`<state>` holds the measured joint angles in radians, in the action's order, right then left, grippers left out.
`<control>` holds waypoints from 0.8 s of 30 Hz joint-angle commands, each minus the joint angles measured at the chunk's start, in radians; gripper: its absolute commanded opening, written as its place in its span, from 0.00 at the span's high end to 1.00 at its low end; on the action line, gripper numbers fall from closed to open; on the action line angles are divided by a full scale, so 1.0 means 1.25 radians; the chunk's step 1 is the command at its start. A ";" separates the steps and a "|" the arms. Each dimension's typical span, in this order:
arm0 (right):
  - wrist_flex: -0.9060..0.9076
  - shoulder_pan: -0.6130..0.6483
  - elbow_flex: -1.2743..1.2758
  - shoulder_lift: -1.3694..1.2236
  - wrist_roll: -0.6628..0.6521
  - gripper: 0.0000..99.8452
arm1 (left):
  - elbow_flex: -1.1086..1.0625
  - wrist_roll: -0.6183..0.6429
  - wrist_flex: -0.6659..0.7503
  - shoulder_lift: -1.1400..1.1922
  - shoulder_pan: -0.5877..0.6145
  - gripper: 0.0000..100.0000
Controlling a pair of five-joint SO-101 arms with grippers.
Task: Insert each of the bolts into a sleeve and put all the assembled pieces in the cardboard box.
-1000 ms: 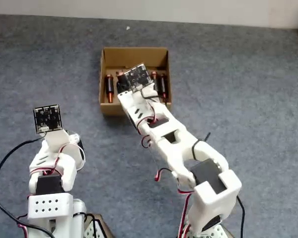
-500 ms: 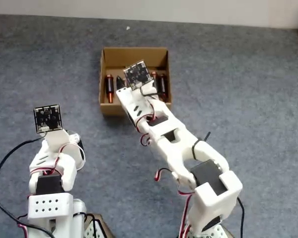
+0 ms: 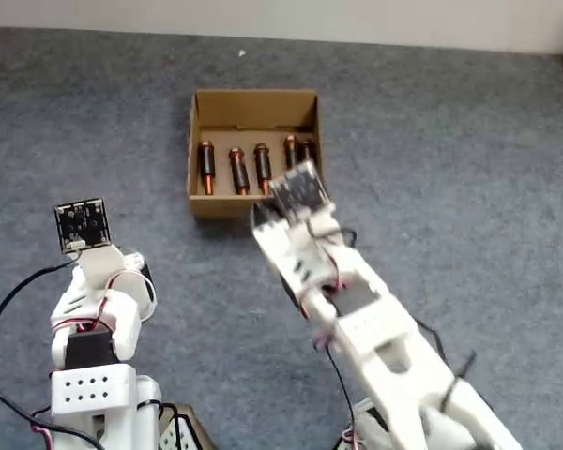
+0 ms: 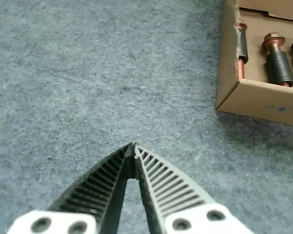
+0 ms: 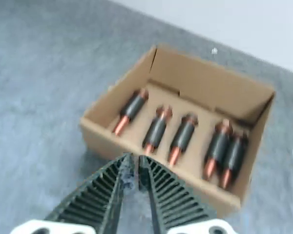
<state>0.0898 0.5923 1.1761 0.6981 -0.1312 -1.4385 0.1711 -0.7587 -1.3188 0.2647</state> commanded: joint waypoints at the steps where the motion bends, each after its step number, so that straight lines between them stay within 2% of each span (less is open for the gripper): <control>1: 0.025 -0.025 0.104 0.172 -0.009 1.00 | 0.009 -0.005 0.012 -0.008 0.006 1.00; 8: 0.029 -0.132 0.328 0.418 -0.012 1.00 | 0.009 -0.006 0.010 -0.008 -0.018 1.00; 14: 0.030 -0.158 0.479 0.632 -0.012 1.00 | 0.008 -0.007 0.009 -0.008 -0.044 1.00; 19: 0.208 -0.163 0.524 0.763 -0.009 1.00 | -0.009 -0.007 -0.006 -0.089 -0.047 1.00; 24: 0.397 -0.165 0.524 0.891 -0.009 1.00 | -0.090 -0.007 -0.081 -0.343 -0.074 1.00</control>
<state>0.4687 0.3989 1.6763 1.7246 -0.1373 -1.4983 0.1711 -0.7940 -1.5136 0.2140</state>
